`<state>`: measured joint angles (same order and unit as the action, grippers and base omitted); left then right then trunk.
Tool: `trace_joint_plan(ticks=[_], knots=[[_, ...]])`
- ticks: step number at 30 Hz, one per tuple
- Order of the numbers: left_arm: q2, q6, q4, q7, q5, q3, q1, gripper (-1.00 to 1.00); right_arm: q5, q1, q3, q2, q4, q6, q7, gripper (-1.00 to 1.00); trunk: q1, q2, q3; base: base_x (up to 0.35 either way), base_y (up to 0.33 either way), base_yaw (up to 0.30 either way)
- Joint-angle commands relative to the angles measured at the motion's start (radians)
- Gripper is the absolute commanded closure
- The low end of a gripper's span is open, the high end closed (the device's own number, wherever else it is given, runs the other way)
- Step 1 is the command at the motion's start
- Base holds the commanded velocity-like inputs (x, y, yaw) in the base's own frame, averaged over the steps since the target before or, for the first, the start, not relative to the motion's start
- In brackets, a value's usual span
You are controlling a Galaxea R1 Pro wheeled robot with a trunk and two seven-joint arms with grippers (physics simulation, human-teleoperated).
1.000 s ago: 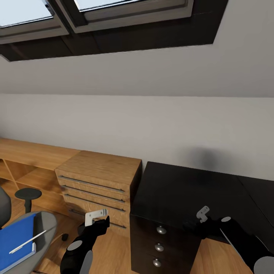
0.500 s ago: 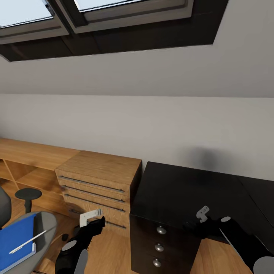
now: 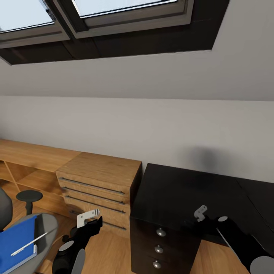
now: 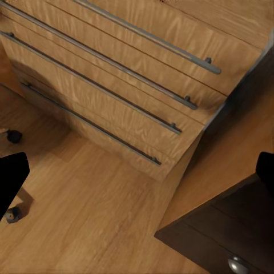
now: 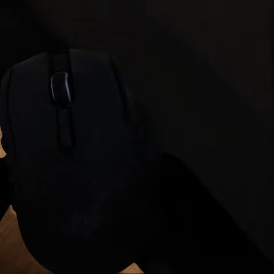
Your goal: In the bedroom, organize the workspace by keeping the computer under the desk, ensuring the monitor is on the desk, placing the keyboard on the desk next to the monitor, placing the mouse on the desk next to the keyboard, moving the folder from the swivel chair onto the desk next to the mouse, stacking the notebook on top of the folder with the pen on top of the notebook, and positioning the swivel chair next to the desk.
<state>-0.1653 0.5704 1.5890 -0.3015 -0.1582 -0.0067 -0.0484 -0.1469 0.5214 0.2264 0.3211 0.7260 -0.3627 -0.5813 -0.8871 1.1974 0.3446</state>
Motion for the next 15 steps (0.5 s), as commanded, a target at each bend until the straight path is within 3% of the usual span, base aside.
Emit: trace_joint_plan(ticks=[1,5,6,12,13,15], knots=[[0.0,0.003,0.001,-0.008,-0.011,-0.001,-0.001,-1.0,-0.007,0.001,0.001,-0.005,0.002,-0.004,-0.001,1.0,0.004,-0.006,-0.002,0.0,0.0,0.0],[0.0,0.003,0.001,-0.008,-0.01,-0.002,-0.001,-1.0,-0.006,0.0,-0.003,-0.033,0.006,-0.006,0.029,1.0,0.019,-0.034,-0.014,0.0,0.0,0.0],[0.0,0.003,0.0,-0.009,-0.009,-0.004,-0.001,-1.0,-0.005,0.0,-0.005,-0.075,0.025,-0.011,0.082,1.0,0.023,-0.041,-0.018,0.0,0.0,0.0],[-0.001,0.002,-0.001,-0.01,-0.008,-0.007,-0.001,-1.0,-0.001,0.0,-0.044,-0.182,0.037,-0.022,0.25,1.0,0.046,-0.083,-0.036,0.0,0.0,0.0],[-0.001,0.002,-0.001,-0.01,-0.008,-0.007,-0.001,-1.0,-0.001,0.0,-0.075,-0.222,0.037,-0.024,0.308,1.0,0.05,-0.09,-0.04,0.0,0.0,0.0],[-0.002,0.001,-0.001,-0.01,-0.007,-0.008,-0.001,-1.0,-0.001,0.0,-0.114,-0.262,0.038,-0.026,0.37,1.0,0.058,-0.104,-0.046,0.0,0.0,0.0]])
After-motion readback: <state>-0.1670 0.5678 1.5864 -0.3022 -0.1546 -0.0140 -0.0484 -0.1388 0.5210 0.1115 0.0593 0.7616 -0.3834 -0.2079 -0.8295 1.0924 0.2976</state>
